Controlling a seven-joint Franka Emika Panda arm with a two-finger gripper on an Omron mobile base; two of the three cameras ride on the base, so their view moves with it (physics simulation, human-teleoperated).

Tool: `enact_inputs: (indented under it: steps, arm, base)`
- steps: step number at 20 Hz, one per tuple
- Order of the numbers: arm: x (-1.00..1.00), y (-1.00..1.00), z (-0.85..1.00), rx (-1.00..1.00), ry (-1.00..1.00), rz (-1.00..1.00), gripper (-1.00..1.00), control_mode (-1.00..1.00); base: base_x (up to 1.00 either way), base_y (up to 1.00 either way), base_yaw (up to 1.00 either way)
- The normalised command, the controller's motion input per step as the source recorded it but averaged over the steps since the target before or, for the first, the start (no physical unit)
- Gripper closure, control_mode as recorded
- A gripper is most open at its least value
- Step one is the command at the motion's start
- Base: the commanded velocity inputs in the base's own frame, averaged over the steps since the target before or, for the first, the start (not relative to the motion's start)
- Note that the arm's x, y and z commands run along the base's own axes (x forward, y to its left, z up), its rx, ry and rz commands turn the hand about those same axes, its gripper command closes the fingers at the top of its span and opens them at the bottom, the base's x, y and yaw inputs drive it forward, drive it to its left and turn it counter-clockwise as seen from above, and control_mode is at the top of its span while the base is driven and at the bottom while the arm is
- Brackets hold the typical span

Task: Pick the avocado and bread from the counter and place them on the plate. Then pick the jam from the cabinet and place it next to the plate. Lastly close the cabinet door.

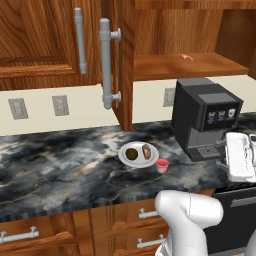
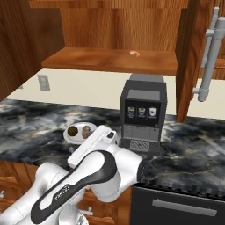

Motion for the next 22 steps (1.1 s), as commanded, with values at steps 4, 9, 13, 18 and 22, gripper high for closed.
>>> enact_inputs:
  steps: [4,9,13,18,22]
  arm:
    - [0.06,-0.62,0.02,0.14,0.0,0.0,-1.0,-1.0]
    - [0.15,-0.79,0.15,0.09,0.0,0.06,-1.0,-1.0]
    - [0.0,-0.63,0.45,0.0,0.0,0.02,-1.0,-1.0]
    - [0.27,-0.22,0.15,-0.01,0.0,0.01,-1.0,-1.0]
    - [0.43,-0.54,0.13,0.0,0.0,0.03,-1.0,-1.0]
  base:
    - [0.0,0.0,0.0]
    - [0.0,0.0,0.0]
    - [0.0,0.0,0.0]
    - [0.0,0.0,0.0]
    - [0.0,0.0,0.0]
